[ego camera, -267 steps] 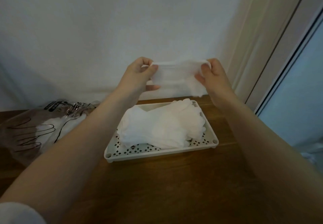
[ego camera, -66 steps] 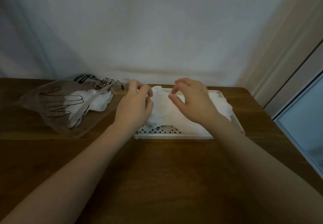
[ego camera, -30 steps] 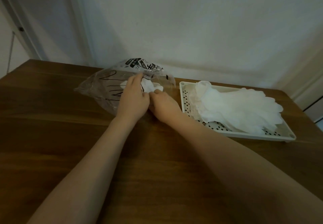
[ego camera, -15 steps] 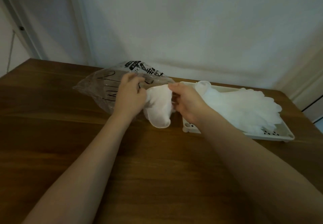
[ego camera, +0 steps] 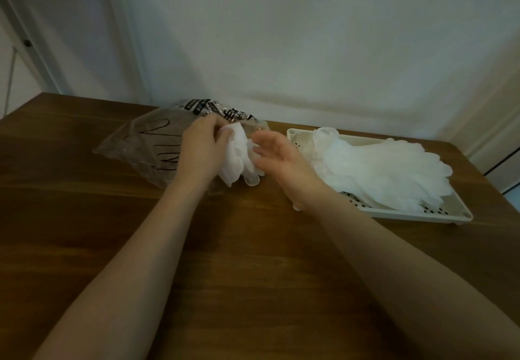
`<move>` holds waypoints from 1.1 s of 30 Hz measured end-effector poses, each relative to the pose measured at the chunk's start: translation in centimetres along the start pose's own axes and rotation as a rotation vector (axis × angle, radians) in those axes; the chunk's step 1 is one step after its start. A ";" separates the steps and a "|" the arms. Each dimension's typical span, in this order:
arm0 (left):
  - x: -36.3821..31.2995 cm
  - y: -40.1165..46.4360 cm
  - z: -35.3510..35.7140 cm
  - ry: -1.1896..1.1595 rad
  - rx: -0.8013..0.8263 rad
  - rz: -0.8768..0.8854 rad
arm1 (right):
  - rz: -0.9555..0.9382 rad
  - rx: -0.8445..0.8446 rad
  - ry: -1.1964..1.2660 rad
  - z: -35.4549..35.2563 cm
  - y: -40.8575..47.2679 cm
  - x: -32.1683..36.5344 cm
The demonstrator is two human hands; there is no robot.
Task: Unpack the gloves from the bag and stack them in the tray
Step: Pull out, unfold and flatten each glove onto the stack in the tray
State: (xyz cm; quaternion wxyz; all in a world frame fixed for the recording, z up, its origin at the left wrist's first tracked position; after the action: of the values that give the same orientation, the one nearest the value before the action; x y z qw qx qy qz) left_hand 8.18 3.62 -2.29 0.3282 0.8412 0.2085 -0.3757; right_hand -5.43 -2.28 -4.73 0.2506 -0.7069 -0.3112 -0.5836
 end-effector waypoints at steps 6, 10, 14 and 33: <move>1.3 -0.1 0.0 -0.401 -0.020 -0.253 | -0.150 -0.048 -0.630 1.5 0.7 -0.1; 0.6 0.0 -0.3 -0.319 -0.044 -0.137 | -0.164 -0.182 -0.509 0.7 1.2 1.1; -0.1 -0.4 -1.0 -0.181 -0.106 -0.018 | -0.080 -0.197 -0.160 -0.7 1.7 2.0; -0.3 -1.3 1.8 0.051 0.179 0.245 | -0.092 -0.122 -0.261 -0.5 2.5 1.9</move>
State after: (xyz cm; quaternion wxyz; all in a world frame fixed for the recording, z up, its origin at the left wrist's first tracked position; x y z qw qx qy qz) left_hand 6.29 3.22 -3.48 0.2900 0.8954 0.0783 -0.3286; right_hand -3.71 -4.09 -2.75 0.1377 -0.7756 -0.3373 -0.5154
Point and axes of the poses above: each hand's wrist, its own y-axis towards the middle knuckle, its own z-axis out of the palm, x = y × z, the point moved 6 cm from there along y, towards the middle knuckle, and after that the axes turned 4 degrees about -y, right-handed, at the moved point
